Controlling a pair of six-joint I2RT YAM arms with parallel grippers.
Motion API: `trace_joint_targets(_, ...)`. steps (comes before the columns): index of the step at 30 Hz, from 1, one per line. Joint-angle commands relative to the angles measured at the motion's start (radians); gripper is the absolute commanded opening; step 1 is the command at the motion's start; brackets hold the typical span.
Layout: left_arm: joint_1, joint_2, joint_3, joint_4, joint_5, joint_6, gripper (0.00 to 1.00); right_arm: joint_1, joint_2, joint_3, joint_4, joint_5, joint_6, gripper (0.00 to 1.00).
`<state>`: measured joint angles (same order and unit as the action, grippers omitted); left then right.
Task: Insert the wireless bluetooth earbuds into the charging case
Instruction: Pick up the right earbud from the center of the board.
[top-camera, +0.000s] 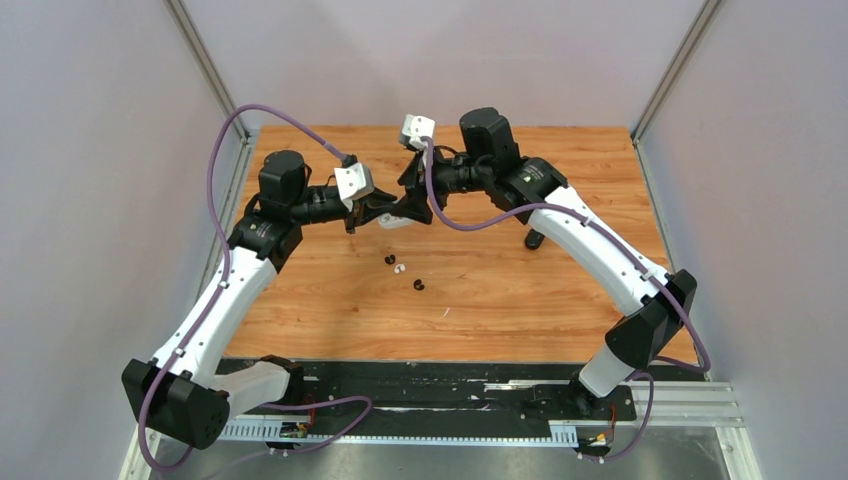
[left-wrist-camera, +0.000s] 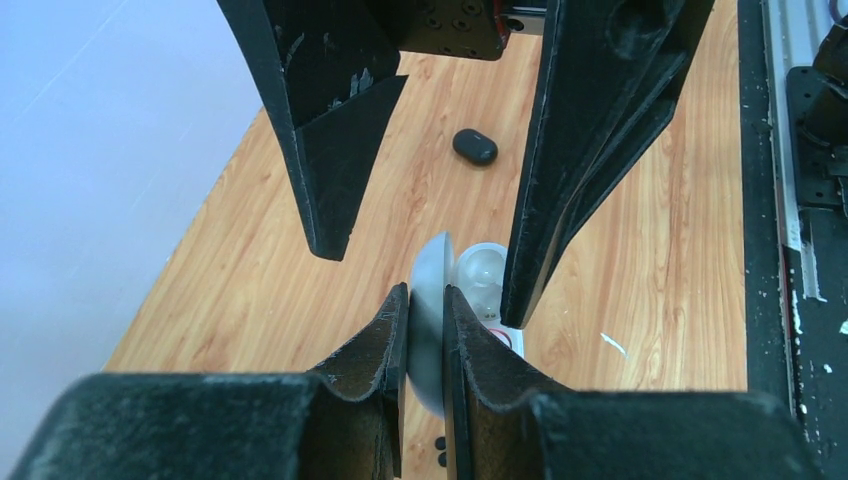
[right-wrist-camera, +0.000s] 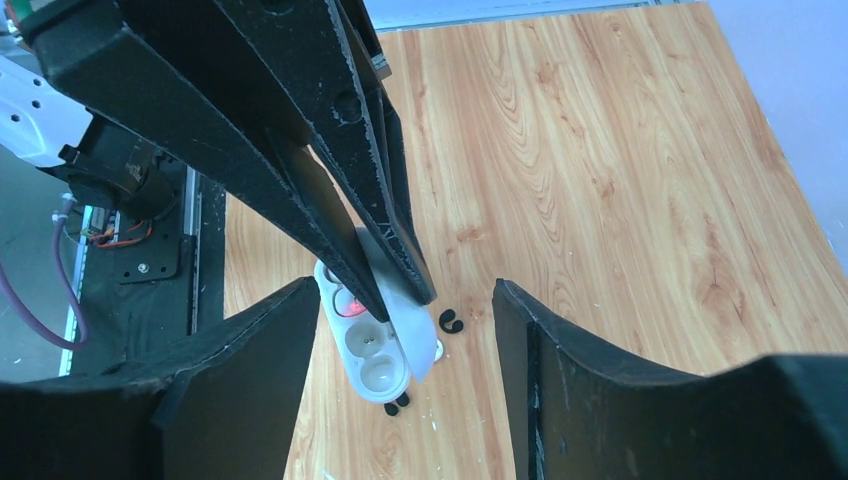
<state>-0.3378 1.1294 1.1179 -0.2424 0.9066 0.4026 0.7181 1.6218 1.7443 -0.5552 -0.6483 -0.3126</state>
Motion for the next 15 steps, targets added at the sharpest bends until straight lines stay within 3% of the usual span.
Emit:
trace_joint_targets(1,-0.004,-0.026,0.006,0.037,0.001,-0.015,0.00,0.000,0.004,0.026,0.040,0.008,-0.021,0.65)
trace_joint_targets(8,-0.003,-0.028,0.003,0.021,-0.132,-0.012,0.00,-0.029,-0.106,-0.042,0.050,-0.026,-0.011,0.66)
trace_joint_targets(15,-0.003,-0.060,-0.009,-0.035,-0.280,0.031,0.00,-0.112,-0.164,-0.224,0.071,-0.066,0.003,0.65)
